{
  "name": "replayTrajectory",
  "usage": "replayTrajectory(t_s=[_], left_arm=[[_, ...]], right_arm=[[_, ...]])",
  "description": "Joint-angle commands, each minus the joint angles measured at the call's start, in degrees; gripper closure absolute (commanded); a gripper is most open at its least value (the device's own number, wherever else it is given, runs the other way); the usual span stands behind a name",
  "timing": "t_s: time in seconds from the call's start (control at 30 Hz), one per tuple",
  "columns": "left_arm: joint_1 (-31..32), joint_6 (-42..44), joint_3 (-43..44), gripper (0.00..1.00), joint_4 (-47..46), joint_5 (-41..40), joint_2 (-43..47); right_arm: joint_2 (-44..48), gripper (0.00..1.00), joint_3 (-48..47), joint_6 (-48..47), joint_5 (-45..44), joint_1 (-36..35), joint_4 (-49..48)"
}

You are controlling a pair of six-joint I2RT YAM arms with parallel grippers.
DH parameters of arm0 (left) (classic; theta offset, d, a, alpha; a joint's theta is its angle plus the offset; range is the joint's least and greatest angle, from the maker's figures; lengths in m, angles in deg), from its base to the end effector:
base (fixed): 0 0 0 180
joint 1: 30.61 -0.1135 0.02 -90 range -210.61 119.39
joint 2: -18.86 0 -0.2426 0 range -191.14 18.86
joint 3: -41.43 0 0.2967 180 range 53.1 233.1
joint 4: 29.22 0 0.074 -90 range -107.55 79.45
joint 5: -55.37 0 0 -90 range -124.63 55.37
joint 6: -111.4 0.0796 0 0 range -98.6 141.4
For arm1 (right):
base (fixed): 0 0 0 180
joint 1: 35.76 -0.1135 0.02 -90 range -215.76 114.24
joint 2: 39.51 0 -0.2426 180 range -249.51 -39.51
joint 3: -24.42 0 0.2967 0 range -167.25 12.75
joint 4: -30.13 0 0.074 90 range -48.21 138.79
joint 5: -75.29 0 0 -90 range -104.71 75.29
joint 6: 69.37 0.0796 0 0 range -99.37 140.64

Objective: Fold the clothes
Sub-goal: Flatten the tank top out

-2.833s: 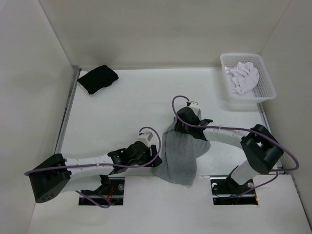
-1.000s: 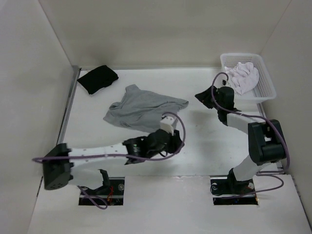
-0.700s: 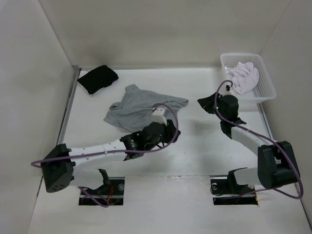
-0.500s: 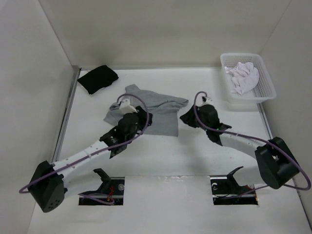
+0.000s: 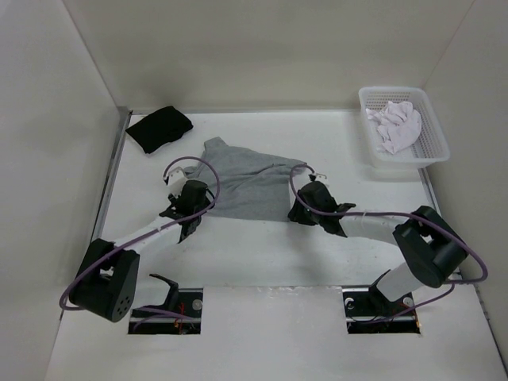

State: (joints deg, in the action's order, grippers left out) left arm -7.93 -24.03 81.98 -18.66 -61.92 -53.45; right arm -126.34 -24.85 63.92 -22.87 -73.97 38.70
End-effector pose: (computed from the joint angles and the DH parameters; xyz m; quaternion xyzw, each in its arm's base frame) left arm 0.2960 -0.0842 0.0910 -0.2688 0.8526 -0.0412 0.4462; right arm 0.2802 0.2062 0.0647 0.0676 0.9232 0.1932 0.3254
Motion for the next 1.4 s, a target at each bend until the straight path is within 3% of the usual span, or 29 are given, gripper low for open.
replayTrajectory(t_s=[0.0,0.27,0.37,0.43,0.5,0.6,0.8,0.93,1.07,1.13,1.27,1.37], left_arm=[[-0.57,2.18,2.41,0.57,-2.32,-4.17,-0.02],[-3.30,3.68,3.72,0.54,-4.43,-6.99,-4.24],[-4.00,3.95,4.51,0.55,-5.75,-7.52,-7.13],[-4.44,3.94,5.39,0.64,-6.54,-6.73,-9.50],[-4.27,3.25,5.57,0.88,-6.28,-6.81,-9.95],[-3.13,0.09,2.42,0.95,-4.18,-7.34,-3.12],[0.56,-11.77,-8.13,0.94,13.38,-7.43,21.31],[4.43,-23.01,-15.60,0.72,26.65,-3.22,35.81],[7.07,-27.96,-16.59,0.64,32.91,-3.90,46.54],[7.25,-27.35,-14.74,0.62,34.06,-6.97,46.83],[7.42,-26.29,-12.54,0.60,32.14,-7.43,38.50],[6.99,-26.90,-11.31,0.64,32.56,-6.64,33.83]], right_arm=[[-1.41,0.58,-1.86,-0.75,-0.01,-0.94,0.72],[-4.14,0.59,-2.21,-0.66,3.41,-1.11,-1.91],[-5.28,0.68,-1.95,-0.75,4.73,-0.85,-3.06],[-5.55,0.79,-1.51,-0.75,5.61,-0.06,-4.28],[-4.41,0.92,-0.20,-0.22,5.36,0.73,-5.86],[-0.55,0.98,2.35,0.65,3.69,2.48,-7.10],[11.84,1.00,10.52,2.06,0.78,9.42,-7.37],[17.12,1.00,14.40,2.24,1.22,12.95,-6.93],[17.22,1.00,14.93,3.03,1.13,12.43,-7.28],[16.08,1.00,15.37,3.21,1.31,12.42,-7.80],[17.13,0.99,15.89,3.21,2.19,12.16,-8.24],[17.83,0.98,16.33,3.21,2.01,12.16,-8.95]])
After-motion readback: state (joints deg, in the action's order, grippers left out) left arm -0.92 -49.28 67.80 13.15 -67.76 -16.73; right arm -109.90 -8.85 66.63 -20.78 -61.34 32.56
